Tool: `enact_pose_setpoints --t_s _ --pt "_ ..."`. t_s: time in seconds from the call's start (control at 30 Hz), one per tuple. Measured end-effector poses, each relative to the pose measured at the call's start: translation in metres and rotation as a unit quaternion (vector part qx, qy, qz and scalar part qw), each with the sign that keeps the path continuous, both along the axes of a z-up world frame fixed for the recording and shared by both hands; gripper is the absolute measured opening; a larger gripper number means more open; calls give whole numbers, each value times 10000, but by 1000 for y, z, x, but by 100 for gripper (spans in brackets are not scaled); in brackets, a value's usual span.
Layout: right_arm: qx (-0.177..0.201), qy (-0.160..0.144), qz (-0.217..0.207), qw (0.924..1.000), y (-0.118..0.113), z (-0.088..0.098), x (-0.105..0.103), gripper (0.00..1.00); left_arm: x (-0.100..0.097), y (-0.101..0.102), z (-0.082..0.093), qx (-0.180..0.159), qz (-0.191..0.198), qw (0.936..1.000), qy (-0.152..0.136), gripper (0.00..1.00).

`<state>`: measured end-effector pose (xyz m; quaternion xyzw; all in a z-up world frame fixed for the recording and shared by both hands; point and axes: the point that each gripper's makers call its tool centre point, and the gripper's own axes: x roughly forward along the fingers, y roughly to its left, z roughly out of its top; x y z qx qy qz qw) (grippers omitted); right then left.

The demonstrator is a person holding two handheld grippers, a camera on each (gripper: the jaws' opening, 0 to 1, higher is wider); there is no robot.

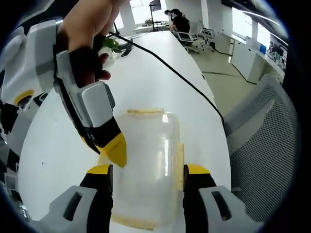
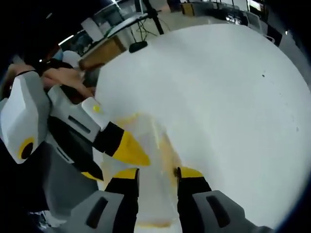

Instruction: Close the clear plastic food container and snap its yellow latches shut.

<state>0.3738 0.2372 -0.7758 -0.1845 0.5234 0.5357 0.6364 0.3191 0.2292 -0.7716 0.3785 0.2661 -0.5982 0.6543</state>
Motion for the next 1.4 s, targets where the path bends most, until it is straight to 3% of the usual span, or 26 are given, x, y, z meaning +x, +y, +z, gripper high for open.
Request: enact_pose_setpoints --t_s 0.27,0.53,0.77,1.4 --pt "0 119 233 9997 2 0 -1 26 1 0 0 -127 31 9999 -46 56" --pt "-327 406 379 9979 5 -1 -5 23 0 -2 0 -170 54 9998 -87 55" --pt "-494 287 431 9974 6 -2 -1 23 1 -4 1 -209 176 9996 -97 53" --pt "-269 246 420 9985 0 0 0 27 -1 -4 2 -173 43 9997 -158 57"
